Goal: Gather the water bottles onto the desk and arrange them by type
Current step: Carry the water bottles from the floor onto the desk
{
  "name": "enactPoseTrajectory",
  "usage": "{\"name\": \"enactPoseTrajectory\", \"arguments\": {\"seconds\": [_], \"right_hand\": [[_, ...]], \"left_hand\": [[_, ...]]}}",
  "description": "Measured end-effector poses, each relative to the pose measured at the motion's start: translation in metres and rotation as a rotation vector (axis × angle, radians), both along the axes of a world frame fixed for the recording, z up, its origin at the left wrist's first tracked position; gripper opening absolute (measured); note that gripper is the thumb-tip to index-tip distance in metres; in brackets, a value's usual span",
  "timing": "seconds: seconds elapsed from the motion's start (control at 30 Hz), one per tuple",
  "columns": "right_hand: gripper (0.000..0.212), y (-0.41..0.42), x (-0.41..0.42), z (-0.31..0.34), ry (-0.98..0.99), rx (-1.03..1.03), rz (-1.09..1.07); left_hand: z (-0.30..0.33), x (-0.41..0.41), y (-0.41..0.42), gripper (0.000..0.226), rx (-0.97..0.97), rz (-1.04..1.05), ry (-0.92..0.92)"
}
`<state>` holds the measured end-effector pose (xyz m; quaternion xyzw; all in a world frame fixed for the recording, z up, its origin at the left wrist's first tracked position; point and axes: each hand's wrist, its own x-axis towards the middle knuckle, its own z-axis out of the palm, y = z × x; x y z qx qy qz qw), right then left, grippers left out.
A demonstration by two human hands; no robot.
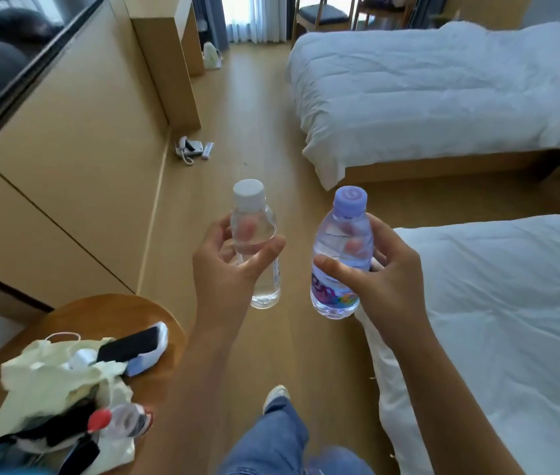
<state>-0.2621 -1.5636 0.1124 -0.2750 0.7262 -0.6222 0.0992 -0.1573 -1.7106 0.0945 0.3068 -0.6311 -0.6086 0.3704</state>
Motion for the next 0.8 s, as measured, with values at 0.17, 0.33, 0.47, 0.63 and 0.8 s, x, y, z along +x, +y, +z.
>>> {"name": "enactPoseTrajectory", "arguments": {"seconds": [0.17,0.33,0.47,0.63,0.8], "right_hand": [[0.053,-0.078,-0.092,0.008,-0.010,-0.025,0.024],[0.048,-0.154,-0.188,-0.002,-0.059,-0.051,0.063],[0.046,-0.216,-0.279,-0.012,-0.069,-0.049,0.108],[0.059,-0.296,-0.405,-0.010,-0.089,-0.028,0.183],[0.061,-0.365,-0.504,-0.001,-0.101,-0.016,0.176]], "left_hand": [[0.006,-0.085,-0.076,0.044,-0.011,0.028,0.003],[-0.003,-0.172,-0.147,0.049,-0.025,0.067,-0.013],[-0.009,-0.261,-0.203,0.052,-0.033,0.112,-0.027],[-0.001,-0.378,-0.274,0.053,-0.046,0.169,-0.032],[0.010,-0.466,-0.336,0.051,-0.043,0.210,-0.039]]}}
